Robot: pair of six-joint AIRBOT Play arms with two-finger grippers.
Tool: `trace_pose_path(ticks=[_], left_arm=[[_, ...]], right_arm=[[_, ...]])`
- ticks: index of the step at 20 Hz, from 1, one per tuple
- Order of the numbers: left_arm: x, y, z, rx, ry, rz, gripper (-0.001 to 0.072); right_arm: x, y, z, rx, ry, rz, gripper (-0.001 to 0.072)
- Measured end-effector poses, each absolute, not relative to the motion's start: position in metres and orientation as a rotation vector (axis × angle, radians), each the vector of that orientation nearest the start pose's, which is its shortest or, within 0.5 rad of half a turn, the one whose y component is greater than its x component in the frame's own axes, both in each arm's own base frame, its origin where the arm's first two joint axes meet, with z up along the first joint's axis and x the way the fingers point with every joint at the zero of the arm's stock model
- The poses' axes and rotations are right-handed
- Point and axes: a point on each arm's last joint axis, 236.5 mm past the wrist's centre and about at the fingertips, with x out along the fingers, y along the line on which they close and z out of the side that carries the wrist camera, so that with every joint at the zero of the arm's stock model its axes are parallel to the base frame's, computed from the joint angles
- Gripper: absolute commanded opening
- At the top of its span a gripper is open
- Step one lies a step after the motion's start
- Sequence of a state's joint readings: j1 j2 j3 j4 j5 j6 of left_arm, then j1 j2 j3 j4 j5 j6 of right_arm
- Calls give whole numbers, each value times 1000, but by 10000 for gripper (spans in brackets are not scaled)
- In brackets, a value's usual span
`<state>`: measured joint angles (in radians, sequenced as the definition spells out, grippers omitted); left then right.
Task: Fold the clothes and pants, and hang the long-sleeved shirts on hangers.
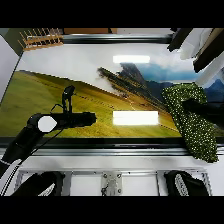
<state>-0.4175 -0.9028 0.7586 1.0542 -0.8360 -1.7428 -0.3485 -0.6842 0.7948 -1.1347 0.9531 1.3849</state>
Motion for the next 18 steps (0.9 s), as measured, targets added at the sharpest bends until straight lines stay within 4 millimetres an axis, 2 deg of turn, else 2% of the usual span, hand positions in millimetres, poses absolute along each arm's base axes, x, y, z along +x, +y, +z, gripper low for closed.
trace_pose_path(ticks=[1, 2, 4, 7, 18], left_arm=[[282, -220, 44, -451, 1105, -467, 5], [282, -220, 44, -451, 1105, -467, 4], [282, -220, 44, -452, 1105, -467, 5], [282, -220, 44, -452, 1105, -468, 5], [282, -220, 44, -453, 1105, -467, 4]], right_arm=[[324, -18, 110, 334, 753, 13, 699], [325, -6, 110, 329, 758, 46, 563], [325, 7, 111, 317, 761, 88, -7], [325, 19, 111, 311, 766, 121, 13], [325, 22, 111, 310, 767, 131, 13]])
